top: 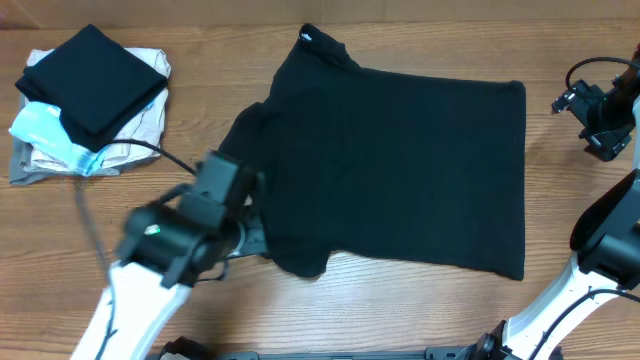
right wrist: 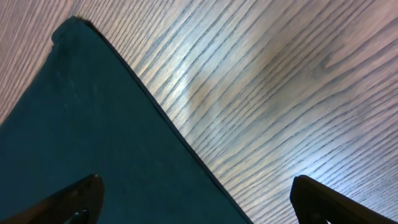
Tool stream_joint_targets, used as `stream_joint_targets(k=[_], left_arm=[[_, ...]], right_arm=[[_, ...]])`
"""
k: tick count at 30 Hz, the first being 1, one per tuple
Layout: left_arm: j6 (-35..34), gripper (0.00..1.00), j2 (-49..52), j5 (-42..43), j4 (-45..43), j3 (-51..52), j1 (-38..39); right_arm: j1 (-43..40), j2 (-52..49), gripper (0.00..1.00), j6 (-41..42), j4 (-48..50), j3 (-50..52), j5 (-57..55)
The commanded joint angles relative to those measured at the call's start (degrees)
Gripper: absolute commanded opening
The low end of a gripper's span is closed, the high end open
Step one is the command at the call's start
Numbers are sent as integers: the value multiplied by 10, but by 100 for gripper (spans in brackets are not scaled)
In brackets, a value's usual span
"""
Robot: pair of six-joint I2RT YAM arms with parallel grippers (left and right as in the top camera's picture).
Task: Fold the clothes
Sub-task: 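Move the left gripper down to the shirt's lower-left sleeve area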
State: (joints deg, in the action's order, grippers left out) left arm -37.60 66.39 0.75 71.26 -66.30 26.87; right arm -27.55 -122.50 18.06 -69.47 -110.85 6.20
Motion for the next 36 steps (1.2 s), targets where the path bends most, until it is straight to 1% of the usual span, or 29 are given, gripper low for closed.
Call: stream_joint_targets(k=[1, 3, 4, 8, 10, 12, 14, 18, 19, 20, 21, 24, 27, 31, 32, 33, 34, 36], left_arm=[[-41, 46, 28, 57, -63, 99, -7], [-53, 43, 59, 61, -106, 143, -19], [-53, 43, 79, 69, -132, 163, -30], [-52, 42, 146, 99, -206, 199, -79], [-50, 42, 173, 109, -225, 202, -100], [-32, 42, 201, 134, -251, 202, -117], [-22, 42, 226, 158, -268, 202, -122], [-15, 43, 269, 166, -281, 202, -122], [-16, 32, 279, 167, -284, 202, -122], [-16, 17, 283, 168, -285, 202, -123], [-15, 4, 286, 169, -285, 202, -123], [16, 4, 280, 171, -275, 195, -123], [39, 4, 260, 155, -239, 172, -124], [42, 4, 235, 59, -177, 130, -132], [42, 5, 232, 40, -170, 123, -135], [42, 9, 231, 30, -168, 118, -139], [45, 12, 231, 32, -170, 117, -142], [44, 13, 233, 52, -173, 118, -145]], right_arm=[[2, 16, 100, 4, 2, -1, 3], [2, 16, 100, 4, 3, -1, 3], [2, 16, 100, 4, 3, -1, 3], [2, 16, 100, 4, 2, -1, 3], [2, 16, 100, 4, 3, -1, 3], [2, 16, 100, 4, 3, -1, 3], [2, 16, 100, 4, 2, -1, 3], [2, 16, 100, 4, 3, -1, 3], [2, 16, 100, 4, 3, -1, 3], [2, 16, 100, 4, 3, -1, 3], [2, 16, 100, 4, 2, -1, 3], [2, 16, 100, 4, 2, -1, 3], [2, 16, 100, 4, 3, -1, 3], [2, 16, 100, 4, 3, -1, 3], [2, 16, 100, 4, 3, -1, 3], [2, 16, 100, 4, 3, -1, 3], [2, 16, 100, 4, 3, -1, 3], [2, 16, 100, 4, 3, -1, 3]])
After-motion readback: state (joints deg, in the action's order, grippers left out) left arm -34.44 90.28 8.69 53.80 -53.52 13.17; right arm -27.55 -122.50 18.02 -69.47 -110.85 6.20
